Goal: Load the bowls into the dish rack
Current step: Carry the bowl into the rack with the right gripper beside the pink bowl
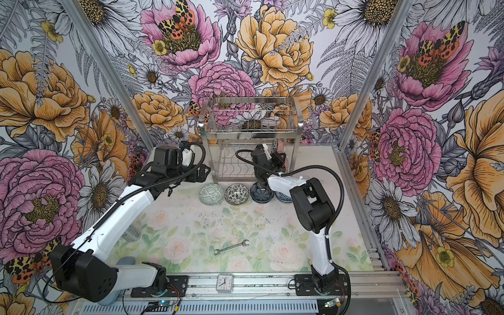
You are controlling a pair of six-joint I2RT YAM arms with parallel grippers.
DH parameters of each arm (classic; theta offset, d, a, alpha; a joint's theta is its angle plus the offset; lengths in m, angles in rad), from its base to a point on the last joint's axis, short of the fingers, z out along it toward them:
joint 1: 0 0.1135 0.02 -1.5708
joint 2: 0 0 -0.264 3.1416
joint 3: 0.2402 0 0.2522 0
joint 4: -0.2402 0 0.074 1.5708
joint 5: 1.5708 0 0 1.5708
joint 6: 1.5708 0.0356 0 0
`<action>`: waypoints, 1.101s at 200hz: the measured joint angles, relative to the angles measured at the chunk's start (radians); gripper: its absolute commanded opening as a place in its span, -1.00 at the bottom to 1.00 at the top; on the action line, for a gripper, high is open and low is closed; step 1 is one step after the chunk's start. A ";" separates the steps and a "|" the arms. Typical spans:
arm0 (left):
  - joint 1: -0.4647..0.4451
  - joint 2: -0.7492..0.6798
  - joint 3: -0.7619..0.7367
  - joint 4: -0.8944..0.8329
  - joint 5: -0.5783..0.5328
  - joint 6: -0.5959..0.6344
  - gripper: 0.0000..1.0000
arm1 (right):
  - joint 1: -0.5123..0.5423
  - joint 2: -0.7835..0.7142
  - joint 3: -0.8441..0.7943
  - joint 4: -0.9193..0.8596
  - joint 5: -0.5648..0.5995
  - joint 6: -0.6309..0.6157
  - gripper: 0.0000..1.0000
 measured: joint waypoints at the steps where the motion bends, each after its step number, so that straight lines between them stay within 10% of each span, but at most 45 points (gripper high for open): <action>1: 0.000 0.000 0.000 0.000 0.000 0.000 0.97 | -0.001 0.001 0.000 0.002 0.000 -0.002 -1.00; 139: 0.000 0.000 0.000 0.000 0.005 0.000 0.97 | -0.020 0.131 0.074 0.117 0.022 -0.094 -1.00; 220: 0.000 0.000 0.000 0.000 0.006 0.000 0.97 | -0.011 0.131 0.074 0.089 0.020 -0.060 -0.61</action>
